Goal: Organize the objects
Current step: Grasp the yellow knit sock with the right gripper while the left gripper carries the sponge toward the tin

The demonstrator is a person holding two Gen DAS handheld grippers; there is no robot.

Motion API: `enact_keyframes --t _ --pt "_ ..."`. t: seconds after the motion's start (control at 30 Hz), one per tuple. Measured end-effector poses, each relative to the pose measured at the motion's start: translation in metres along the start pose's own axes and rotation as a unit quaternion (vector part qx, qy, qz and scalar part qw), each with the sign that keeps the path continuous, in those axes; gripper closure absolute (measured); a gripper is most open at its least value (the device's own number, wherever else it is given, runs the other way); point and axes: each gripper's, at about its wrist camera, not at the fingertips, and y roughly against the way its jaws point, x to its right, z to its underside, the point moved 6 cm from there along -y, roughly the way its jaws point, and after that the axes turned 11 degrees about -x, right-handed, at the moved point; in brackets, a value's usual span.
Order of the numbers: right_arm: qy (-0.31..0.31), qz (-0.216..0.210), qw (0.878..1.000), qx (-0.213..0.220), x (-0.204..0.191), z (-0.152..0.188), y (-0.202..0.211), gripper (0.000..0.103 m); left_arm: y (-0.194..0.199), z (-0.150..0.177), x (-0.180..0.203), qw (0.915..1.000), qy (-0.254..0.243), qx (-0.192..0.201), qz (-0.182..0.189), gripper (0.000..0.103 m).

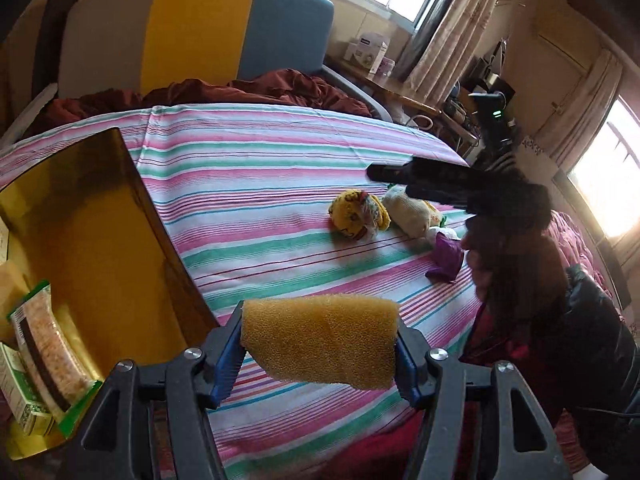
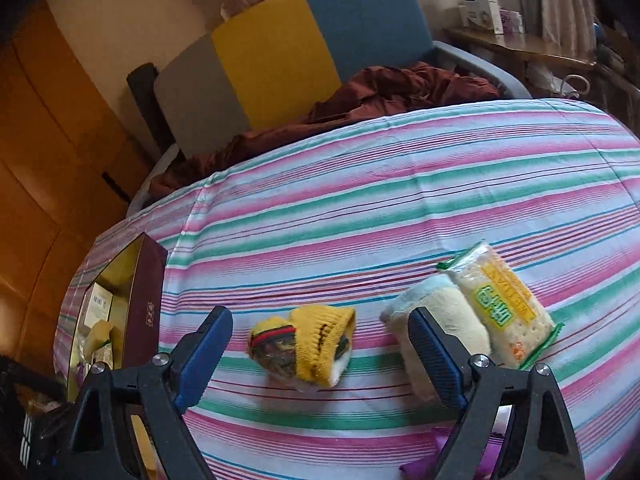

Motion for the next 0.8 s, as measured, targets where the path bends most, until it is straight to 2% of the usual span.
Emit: enact_keyframes --t 0.1,0.17,0.2,0.23,0.33,0.8 --pt "0.016 0.003 0.999 -0.044 -0.007 0.004 -0.030 0.014 0.005 0.001 -0.005 0.9999 0.009 0.005 0.004 0.040" --pt "0.028 0.018 0.997 -0.069 -0.010 0.007 -0.049 0.019 0.008 0.002 -0.010 0.9998 0.018 0.010 0.006 0.040" --pt "0.037 0.028 0.996 -0.077 -0.010 0.010 -0.056 0.023 0.009 0.003 -0.012 0.9997 0.020 0.012 0.006 0.040" --pt "0.047 0.041 0.995 -0.083 -0.010 0.012 -0.062 0.039 0.011 0.003 -0.015 0.9996 0.024 0.014 0.007 0.040" --pt "0.057 0.053 0.994 -0.073 -0.010 0.013 -0.062 0.046 0.014 0.005 -0.020 0.9993 0.032 0.020 0.008 0.040" --pt "0.099 0.096 0.988 -0.072 -0.018 0.020 -0.064 0.047 0.034 0.011 -0.033 0.9981 0.041 0.044 -0.015 0.040"
